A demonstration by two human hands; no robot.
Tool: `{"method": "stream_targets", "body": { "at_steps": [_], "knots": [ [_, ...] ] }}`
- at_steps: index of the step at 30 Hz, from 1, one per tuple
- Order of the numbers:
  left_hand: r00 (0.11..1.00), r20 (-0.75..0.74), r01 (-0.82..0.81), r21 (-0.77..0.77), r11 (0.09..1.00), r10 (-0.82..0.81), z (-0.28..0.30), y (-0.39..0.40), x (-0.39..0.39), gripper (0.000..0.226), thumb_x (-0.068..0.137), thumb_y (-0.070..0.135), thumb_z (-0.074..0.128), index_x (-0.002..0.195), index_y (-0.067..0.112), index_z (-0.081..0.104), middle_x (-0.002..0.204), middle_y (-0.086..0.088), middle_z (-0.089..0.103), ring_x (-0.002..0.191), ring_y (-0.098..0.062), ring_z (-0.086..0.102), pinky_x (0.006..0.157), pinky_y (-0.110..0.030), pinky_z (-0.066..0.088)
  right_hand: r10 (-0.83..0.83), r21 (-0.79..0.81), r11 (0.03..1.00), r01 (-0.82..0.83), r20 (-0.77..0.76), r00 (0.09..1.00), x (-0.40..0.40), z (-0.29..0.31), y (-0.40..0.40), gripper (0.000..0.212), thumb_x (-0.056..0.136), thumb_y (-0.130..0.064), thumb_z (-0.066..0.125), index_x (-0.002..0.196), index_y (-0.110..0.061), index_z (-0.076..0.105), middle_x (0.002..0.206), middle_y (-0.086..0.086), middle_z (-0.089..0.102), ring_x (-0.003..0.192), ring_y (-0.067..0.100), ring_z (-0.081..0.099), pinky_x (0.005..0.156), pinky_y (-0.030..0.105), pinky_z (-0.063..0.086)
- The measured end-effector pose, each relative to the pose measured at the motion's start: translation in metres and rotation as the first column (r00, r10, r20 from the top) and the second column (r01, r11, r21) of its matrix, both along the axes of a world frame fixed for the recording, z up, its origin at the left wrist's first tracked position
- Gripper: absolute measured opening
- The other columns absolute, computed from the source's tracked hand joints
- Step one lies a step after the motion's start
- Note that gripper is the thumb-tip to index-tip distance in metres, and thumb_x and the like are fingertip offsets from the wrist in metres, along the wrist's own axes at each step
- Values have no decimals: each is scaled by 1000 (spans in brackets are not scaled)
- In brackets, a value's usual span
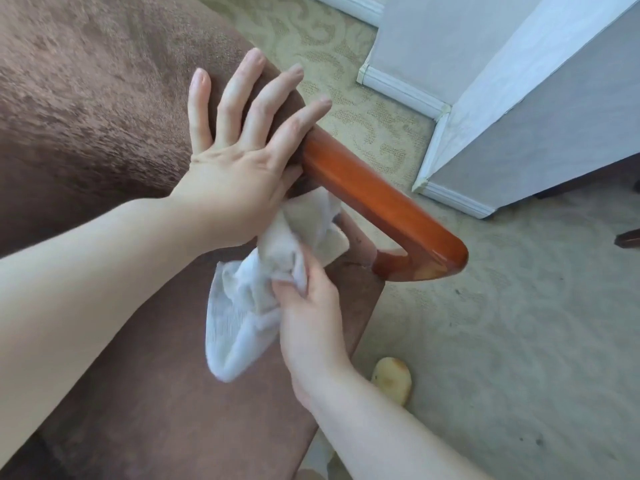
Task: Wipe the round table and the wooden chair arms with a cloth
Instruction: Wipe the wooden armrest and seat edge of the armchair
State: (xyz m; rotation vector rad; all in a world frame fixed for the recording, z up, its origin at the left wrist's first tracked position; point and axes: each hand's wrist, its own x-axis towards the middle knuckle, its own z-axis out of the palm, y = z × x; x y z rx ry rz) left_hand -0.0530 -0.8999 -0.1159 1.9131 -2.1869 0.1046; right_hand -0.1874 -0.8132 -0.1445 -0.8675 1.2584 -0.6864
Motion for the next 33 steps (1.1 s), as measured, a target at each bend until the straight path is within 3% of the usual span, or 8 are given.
{"method": "stream_targets", "body": {
  "at_steps": [2,5,11,13,18,24,29,33],
  "knots": [
    [999,-17,30,46,998,-29,4,3,-3,69,90,20,50,149,35,17,159,-1,7,144,-26,-9,108,-50,-23,243,-219,933,-284,-195,950,-28,0,38,67,81,2,42,124,-47,56,130,-28,56,122,-9,49,102,17,41],
    [1000,-23,18,63,998,-16,5,2,-3,69,91,19,49,149,35,17,159,-1,8,145,-24,-9,107,-46,-25,82,-548,617,-565,-669,739,-66,-36,33,73,70,7,40,121,-40,64,142,-12,51,129,11,50,95,21,46],
    [1000,-13,22,54,998,-22,4,3,-2,66,91,20,50,149,33,21,159,-4,10,145,-30,-7,107,-55,-17,348,57,657,-752,-907,236,-99,-89,-32,51,92,-9,47,130,-43,54,152,-15,33,139,14,29,109,33,34],
    [1000,-19,23,70,997,-21,4,2,-3,66,92,20,50,149,34,20,159,-3,9,145,-29,-8,107,-56,-17,375,134,771,-623,-886,274,-102,-82,-26,47,92,-12,47,126,-44,54,143,-13,42,139,18,29,102,33,40],
    [999,-33,6,58,998,-4,6,4,-3,68,91,19,52,149,33,20,159,-3,11,145,-26,-7,110,-57,-14,-80,-132,991,5,-577,813,-113,32,-10,9,77,-35,56,83,-31,62,72,-10,66,70,7,61,62,24,49],
    [1000,-26,-9,115,993,12,10,4,-4,71,90,18,52,149,35,17,156,3,7,144,-21,-11,106,-40,-28,-571,-782,621,56,-402,715,-84,118,-50,28,74,-27,56,100,-32,66,97,-12,65,92,17,63,83,35,50],
    [995,101,-7,130,991,-6,5,5,-3,70,88,45,34,151,33,6,156,-1,5,144,-23,-22,107,-43,-29,-244,-510,807,-298,-748,618,23,67,-81,52,83,-41,55,134,-31,53,149,6,39,136,24,31,108,62,20],
    [998,55,-26,135,991,19,3,5,-1,76,88,28,51,152,30,9,156,4,1,143,-18,-20,108,-47,-26,-370,-631,512,-582,-774,513,-32,17,-73,49,88,-35,55,137,-30,51,141,11,51,130,30,48,99,59,37]
  ]
}}
